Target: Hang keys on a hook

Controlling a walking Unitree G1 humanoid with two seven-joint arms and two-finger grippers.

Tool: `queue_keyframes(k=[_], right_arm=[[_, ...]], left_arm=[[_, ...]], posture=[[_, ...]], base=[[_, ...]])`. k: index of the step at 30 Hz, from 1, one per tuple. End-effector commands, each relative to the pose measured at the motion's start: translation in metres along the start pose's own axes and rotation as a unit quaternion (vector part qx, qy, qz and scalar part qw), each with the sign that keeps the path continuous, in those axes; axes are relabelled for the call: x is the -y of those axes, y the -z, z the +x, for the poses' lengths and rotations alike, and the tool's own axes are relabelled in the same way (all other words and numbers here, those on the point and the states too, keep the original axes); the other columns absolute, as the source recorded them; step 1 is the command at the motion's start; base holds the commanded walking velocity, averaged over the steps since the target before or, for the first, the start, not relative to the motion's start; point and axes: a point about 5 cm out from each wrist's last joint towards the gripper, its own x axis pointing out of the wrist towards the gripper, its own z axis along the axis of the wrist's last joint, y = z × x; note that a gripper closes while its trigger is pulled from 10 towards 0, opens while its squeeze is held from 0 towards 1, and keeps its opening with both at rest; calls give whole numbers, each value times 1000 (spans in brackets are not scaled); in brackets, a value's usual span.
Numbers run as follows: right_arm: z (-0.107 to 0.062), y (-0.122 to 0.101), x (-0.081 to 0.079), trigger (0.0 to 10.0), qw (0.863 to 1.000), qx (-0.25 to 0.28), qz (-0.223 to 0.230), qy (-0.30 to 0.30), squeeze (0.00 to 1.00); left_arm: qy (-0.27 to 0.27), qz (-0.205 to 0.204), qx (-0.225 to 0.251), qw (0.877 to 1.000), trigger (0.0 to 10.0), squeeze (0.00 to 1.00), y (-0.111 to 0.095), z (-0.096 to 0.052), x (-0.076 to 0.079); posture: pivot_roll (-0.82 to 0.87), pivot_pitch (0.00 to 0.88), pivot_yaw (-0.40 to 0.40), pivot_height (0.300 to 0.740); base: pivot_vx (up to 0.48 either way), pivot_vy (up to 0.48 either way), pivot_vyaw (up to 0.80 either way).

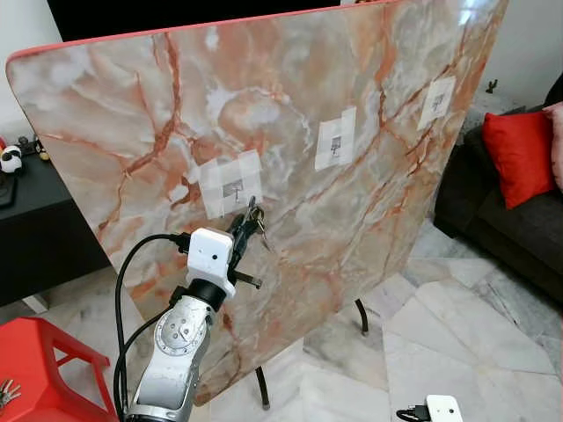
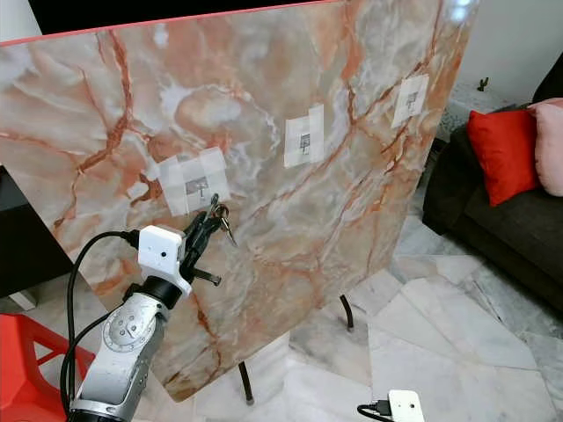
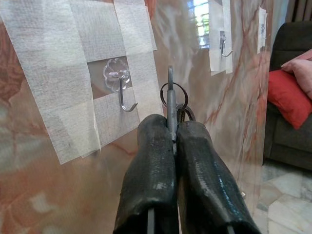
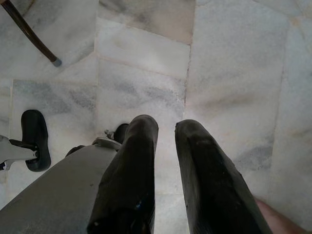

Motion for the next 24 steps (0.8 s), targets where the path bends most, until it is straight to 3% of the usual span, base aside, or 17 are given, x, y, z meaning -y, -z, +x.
queue_keyframes(k=[1, 24], right_arm=[[0, -2, 2, 10000, 1000, 0, -4, 2, 0], [0, -2, 1, 10000, 1000, -1, -5, 0, 0]], left_arm=[[-3, 6, 7, 1000, 10000, 0, -6, 4, -2], [-14, 5, 12, 1000, 10000, 0, -10, 10, -3]], posture=[[92, 0, -73, 740], [88, 0, -70, 740]], base=[[0, 0, 0], [0, 0, 0]])
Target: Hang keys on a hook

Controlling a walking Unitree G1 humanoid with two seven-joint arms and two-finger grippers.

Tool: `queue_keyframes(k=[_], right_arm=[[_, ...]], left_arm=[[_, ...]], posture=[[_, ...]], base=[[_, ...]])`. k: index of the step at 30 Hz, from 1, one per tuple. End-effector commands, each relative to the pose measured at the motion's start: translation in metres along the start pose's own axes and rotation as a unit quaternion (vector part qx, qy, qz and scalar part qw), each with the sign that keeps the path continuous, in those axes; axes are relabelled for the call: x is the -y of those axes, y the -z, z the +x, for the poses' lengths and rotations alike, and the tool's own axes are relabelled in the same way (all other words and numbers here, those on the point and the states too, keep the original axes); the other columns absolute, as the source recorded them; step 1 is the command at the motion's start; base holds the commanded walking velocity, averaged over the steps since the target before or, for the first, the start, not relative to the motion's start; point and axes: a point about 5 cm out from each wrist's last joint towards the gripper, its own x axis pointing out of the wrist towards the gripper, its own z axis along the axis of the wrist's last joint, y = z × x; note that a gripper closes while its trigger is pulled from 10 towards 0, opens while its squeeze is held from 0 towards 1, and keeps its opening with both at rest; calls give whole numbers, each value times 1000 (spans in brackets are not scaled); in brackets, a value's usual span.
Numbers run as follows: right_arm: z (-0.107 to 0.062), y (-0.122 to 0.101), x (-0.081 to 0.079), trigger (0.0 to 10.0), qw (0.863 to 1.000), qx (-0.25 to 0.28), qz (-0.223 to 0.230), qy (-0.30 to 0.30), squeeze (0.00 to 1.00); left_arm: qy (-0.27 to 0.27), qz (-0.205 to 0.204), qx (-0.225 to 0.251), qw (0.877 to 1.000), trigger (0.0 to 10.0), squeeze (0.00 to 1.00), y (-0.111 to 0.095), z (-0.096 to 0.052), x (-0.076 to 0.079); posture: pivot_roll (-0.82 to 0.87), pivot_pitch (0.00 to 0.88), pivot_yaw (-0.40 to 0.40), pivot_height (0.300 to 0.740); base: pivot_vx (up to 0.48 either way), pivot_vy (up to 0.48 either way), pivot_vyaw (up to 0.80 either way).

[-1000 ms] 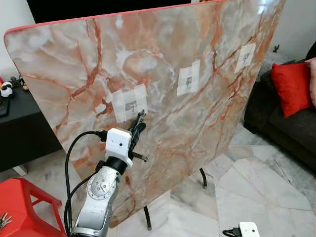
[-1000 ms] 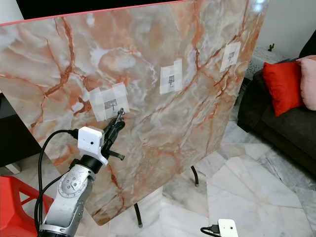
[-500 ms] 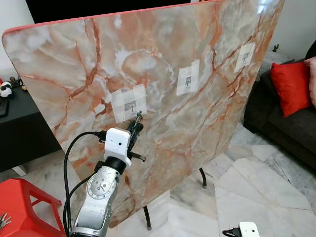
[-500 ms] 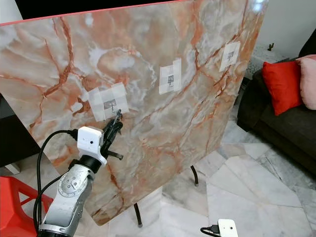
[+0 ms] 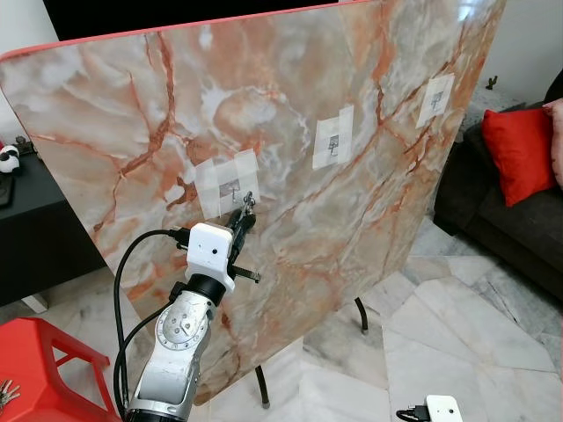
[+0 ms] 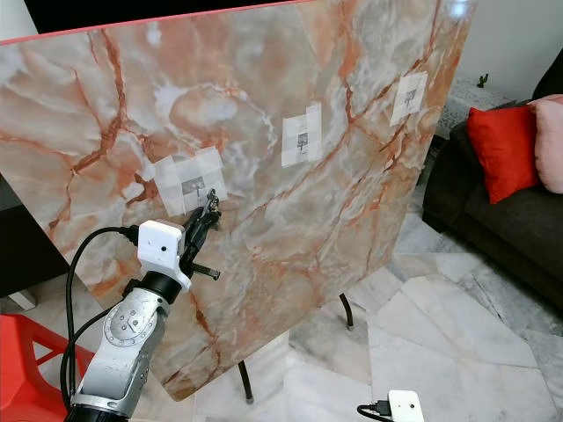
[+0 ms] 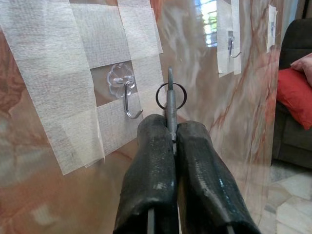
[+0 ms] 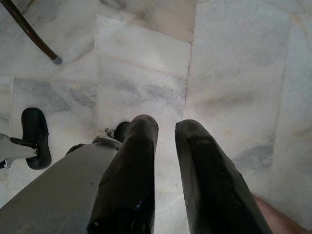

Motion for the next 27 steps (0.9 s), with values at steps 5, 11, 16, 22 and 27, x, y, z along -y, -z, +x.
queue_keyframes(k=[5, 11, 16, 22, 27], right_arm=[[0, -2, 2, 10000, 1000, 0, -5, 1, 0], [0, -2, 2, 10000, 1000, -1, -7, 1, 0], [0, -2, 2, 10000, 1000, -1, -7, 2, 0], [0, -2, 2, 10000, 1000, 0, -7, 2, 0], [0, -2, 2, 10000, 1000, 0, -7, 2, 0]], left_arm=[[-10, -5, 1, 1000, 10000, 0, -3, 3, -4], [-11, -10, -17, 1000, 10000, 0, 3, 2, -6], [-8, -16, -22, 1000, 10000, 0, 5, 3, -5], [-8, -24, -9, 1000, 10000, 0, 0, 5, -5], [-13, -22, 2, 1000, 10000, 0, -6, 7, -7]], posture=[[88, 0, -71, 740], [90, 0, -73, 740], [87, 0, -73, 740], [88, 0, -74, 740], [87, 0, -74, 740]], base=[[0, 0, 0], [0, 0, 0], [0, 0, 0], [0, 0, 0], [0, 0, 0]])
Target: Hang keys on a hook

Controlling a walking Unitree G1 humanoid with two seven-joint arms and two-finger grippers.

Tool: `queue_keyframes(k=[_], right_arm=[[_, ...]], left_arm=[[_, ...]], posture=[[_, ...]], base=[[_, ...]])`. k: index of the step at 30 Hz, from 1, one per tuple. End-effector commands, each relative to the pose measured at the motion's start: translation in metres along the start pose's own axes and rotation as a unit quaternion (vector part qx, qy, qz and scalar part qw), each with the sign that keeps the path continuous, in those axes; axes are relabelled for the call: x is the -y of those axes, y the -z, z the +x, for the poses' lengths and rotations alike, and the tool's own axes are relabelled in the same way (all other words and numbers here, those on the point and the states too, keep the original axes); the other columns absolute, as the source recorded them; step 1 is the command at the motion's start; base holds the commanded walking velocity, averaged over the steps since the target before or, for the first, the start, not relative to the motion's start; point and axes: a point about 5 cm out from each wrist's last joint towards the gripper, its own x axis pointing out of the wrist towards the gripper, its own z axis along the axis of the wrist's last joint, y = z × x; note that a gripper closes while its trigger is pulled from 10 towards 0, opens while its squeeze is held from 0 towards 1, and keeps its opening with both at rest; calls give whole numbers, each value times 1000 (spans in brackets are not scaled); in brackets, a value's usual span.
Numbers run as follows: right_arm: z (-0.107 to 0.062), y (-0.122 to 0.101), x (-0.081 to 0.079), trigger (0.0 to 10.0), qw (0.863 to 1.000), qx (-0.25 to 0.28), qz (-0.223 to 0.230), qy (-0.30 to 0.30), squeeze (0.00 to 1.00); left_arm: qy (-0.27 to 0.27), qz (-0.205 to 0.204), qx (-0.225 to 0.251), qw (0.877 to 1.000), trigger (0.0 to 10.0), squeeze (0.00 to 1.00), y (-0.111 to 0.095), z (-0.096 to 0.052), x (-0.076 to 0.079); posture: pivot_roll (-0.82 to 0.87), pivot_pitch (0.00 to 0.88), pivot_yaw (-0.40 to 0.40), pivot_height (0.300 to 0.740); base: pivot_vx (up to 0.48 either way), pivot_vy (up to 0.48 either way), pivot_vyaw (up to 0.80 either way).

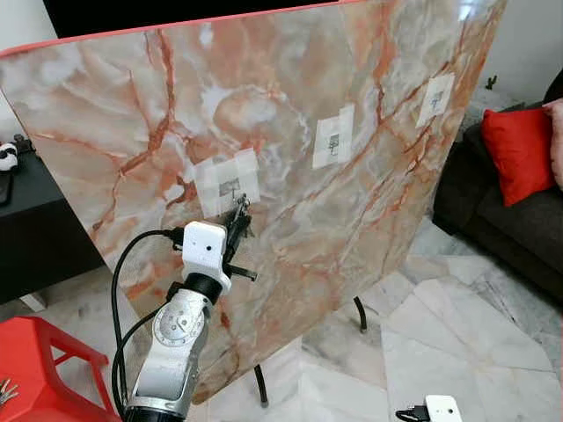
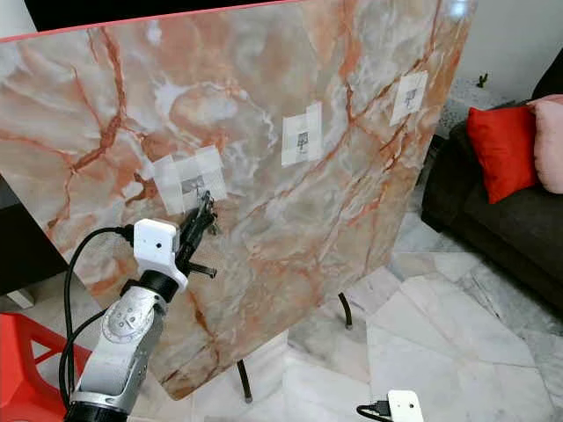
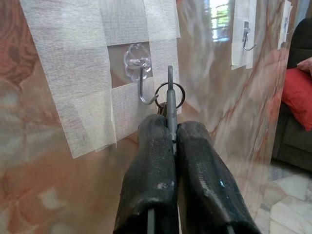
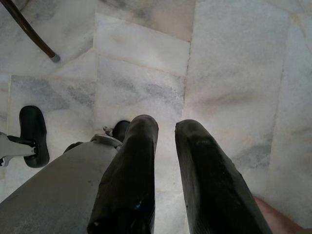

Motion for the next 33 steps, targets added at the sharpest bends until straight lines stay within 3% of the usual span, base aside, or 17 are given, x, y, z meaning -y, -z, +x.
queue_keyframes(k=[1, 18, 23, 33], right_arm=[[0, -2, 2, 10000, 1000, 1, -3, 3, 0], [0, -3, 2, 10000, 1000, 1, -4, 2, 0], [0, -2, 2, 10000, 1000, 1, -5, 2, 0], [0, -2, 2, 10000, 1000, 0, -6, 2, 0]], left_arm=[[3, 0, 20, 1000, 10000, 0, -10, 5, 0], [-6, -10, -1, 1000, 10000, 0, -5, 4, -6], [-38, -63, -9, 997, 10000, 0, -2, 3, -14], [-55, -94, 6, 994, 10000, 0, -8, 5, -19]], posture=[[87, 0, -74, 740], [88, 0, -73, 740], [89, 0, -75, 740], [87, 0, -76, 740]], base=[[0, 0, 0], [0, 0, 0], [0, 0, 0], [0, 0, 0]])
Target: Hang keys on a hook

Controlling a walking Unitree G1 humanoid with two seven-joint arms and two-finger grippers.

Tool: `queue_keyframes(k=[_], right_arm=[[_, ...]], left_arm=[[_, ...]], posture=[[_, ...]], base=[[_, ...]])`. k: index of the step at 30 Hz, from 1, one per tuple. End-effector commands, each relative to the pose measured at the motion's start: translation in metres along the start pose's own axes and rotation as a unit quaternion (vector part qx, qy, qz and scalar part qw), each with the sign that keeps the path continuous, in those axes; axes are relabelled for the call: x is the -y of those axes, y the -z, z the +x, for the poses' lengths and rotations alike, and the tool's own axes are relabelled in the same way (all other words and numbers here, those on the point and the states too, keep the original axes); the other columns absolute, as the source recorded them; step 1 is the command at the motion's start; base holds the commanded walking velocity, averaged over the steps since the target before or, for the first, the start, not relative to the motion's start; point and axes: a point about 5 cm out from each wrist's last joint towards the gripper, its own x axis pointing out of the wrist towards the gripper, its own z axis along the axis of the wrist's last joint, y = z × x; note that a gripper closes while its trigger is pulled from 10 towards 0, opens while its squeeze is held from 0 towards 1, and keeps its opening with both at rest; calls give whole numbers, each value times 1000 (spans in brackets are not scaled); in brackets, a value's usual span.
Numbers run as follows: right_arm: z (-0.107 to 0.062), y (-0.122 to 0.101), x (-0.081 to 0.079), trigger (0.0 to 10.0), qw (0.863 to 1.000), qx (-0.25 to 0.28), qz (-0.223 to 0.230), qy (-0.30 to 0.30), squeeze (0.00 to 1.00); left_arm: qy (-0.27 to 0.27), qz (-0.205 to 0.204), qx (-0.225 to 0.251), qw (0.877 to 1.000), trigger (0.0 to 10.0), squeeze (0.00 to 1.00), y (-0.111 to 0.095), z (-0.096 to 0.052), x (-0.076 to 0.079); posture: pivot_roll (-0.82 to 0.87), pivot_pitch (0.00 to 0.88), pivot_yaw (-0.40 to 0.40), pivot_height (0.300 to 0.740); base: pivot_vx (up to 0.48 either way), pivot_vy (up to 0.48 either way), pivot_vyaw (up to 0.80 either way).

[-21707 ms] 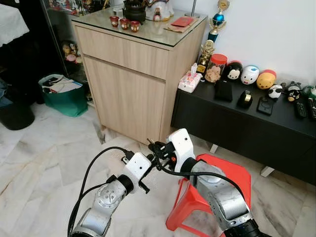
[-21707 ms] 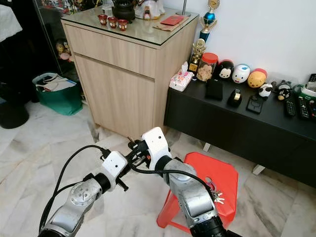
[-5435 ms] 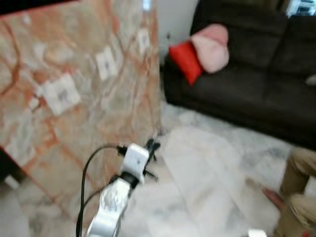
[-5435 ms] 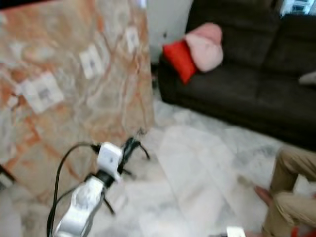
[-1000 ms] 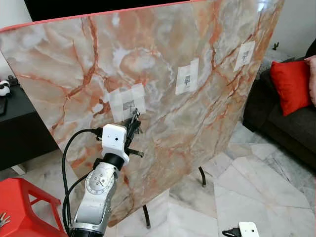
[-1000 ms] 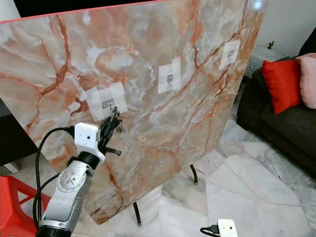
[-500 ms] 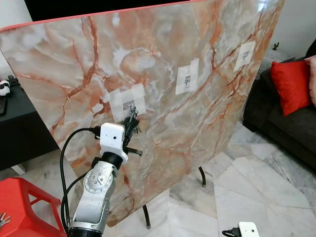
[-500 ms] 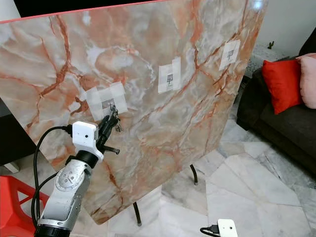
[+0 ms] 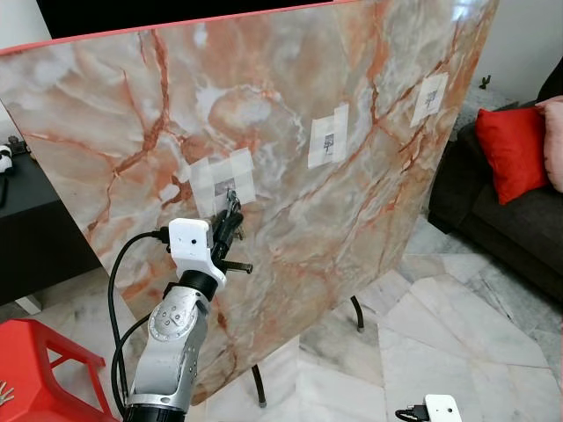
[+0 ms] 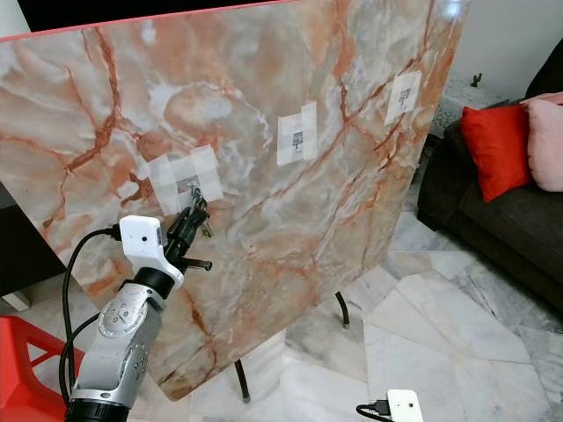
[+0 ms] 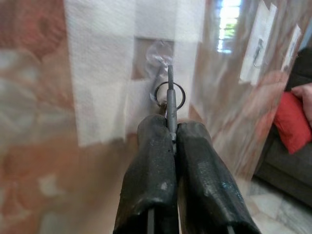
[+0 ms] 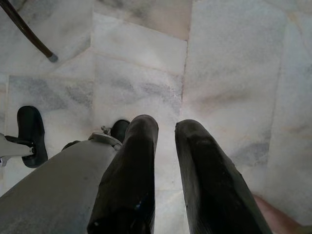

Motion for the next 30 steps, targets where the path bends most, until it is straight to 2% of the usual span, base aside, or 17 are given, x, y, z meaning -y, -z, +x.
queue_keyframes(k=[1, 8, 20, 30], right_arm=[[0, -1, 3, 10000, 1000, 0, -3, 3, 0], [0, -2, 3, 10000, 1000, 2, 0, 3, 0], [0, -2, 2, 10000, 1000, 2, -1, 1, 0], [0, -2, 2, 10000, 1000, 1, -4, 1, 0]], left_arm=[[-15, -6, 15, 1000, 10000, 0, -9, 2, -6], [4, -24, 42, 999, 10000, 0, -19, -2, -2], [-4, -16, 42, 999, 10000, 0, -21, -10, -13], [-5, -13, 29, 999, 10000, 0, -16, -15, -14]], posture=[[87, 0, -77, 740], [93, 0, -80, 740], [95, 0, -81, 740], [95, 0, -82, 740]], base=[[0, 0, 0], [0, 0, 0], [0, 0, 0], [0, 0, 0]])
